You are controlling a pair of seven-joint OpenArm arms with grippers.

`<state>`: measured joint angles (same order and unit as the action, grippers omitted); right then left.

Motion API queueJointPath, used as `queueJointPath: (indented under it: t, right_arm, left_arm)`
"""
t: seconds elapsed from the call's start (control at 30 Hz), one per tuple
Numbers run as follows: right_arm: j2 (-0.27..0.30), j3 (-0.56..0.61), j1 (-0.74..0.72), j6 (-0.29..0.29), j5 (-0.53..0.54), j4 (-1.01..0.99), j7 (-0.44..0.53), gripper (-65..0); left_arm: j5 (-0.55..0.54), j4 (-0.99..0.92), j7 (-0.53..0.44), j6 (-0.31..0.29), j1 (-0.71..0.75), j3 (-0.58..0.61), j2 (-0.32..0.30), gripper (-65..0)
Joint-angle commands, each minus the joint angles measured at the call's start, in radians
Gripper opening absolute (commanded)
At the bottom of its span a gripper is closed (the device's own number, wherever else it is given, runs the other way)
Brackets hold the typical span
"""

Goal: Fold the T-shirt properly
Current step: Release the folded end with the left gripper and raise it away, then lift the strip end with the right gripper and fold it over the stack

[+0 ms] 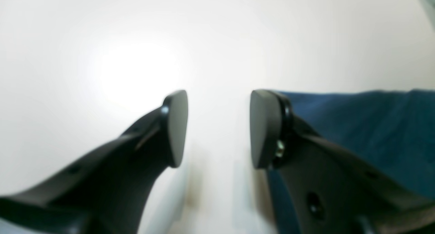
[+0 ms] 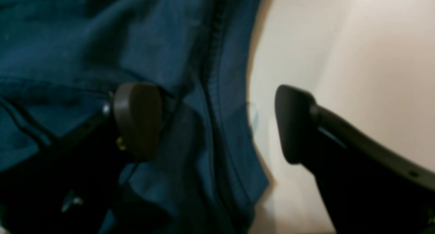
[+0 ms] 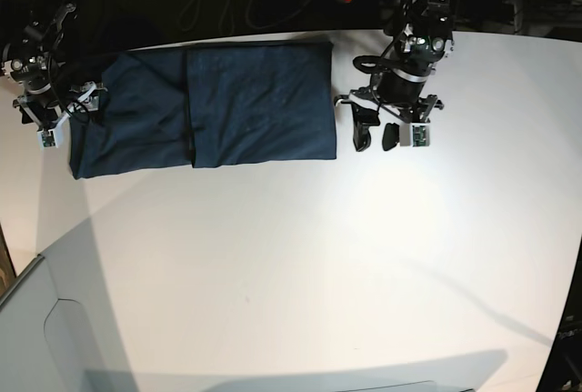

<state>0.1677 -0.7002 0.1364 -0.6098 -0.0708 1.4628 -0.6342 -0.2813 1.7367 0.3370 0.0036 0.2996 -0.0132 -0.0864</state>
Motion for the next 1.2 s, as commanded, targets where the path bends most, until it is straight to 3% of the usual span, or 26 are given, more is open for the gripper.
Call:
queueJointPath:
  t: [0.0,0.17,0.23,0.47,0.53,0.63,0.73,1.0,1.17]
  right_arm:
    - [0.010,0.000,-0.010,-0.020,-0.013,-0.007,-0.017,-14.7]
    - [0.010,0.000,-0.019,-0.022,-0.014,-0.046,-0.017,-17.3]
    - [0.010,0.001,-0.019,-0.022,-0.014,-0.049,-0.017,-24.0]
    - [0.005,0.001,-0.016,-0.022,-0.014,-0.050,-0.025,-59.3]
    - [0.005,0.001,-0.016,-0.023,-0.014,-0.050,-0.026,-65.0]
    - [0.005,0.001,-0.014,-0.032,-0.013,-0.050,-0.026,-64.7]
    - [0.006,0.001,-0.014,-0.088,-0.011,-0.044,-0.026,-65.0]
    - [0.002,0.000,0.012,-0.088,-0.011,0.055,-0.025,-65.0]
    - [-0.033,0.001,0.035,-0.088,-0.011,0.192,-0.026,-65.0]
  left_arm:
    - [-0.009,0.010,-0.022,-0.003,-0.003,0.003,-0.005,-36.8]
    - [-0.009,0.007,-0.022,-0.003,-0.003,0.003,-0.005,-36.8]
    - [-0.009,0.007,-0.022,-0.003,-0.003,0.003,-0.006,-36.8]
    - [-0.009,0.007,-0.022,-0.003,0.013,-0.004,-0.006,-36.8]
    - [-0.008,0.007,-0.022,-0.003,0.020,-0.006,-0.006,-36.8]
    - [-0.003,0.007,-0.022,-0.003,0.026,-0.006,-0.006,-36.8]
    - [-0.003,0.007,-0.022,-0.003,0.039,-0.006,-0.006,-36.8]
    - [-0.003,0.007,-0.023,-0.003,0.063,-0.006,-0.008,-36.8]
    - [-0.002,-0.008,-0.022,-0.003,0.066,0.003,-0.008,-36.8]
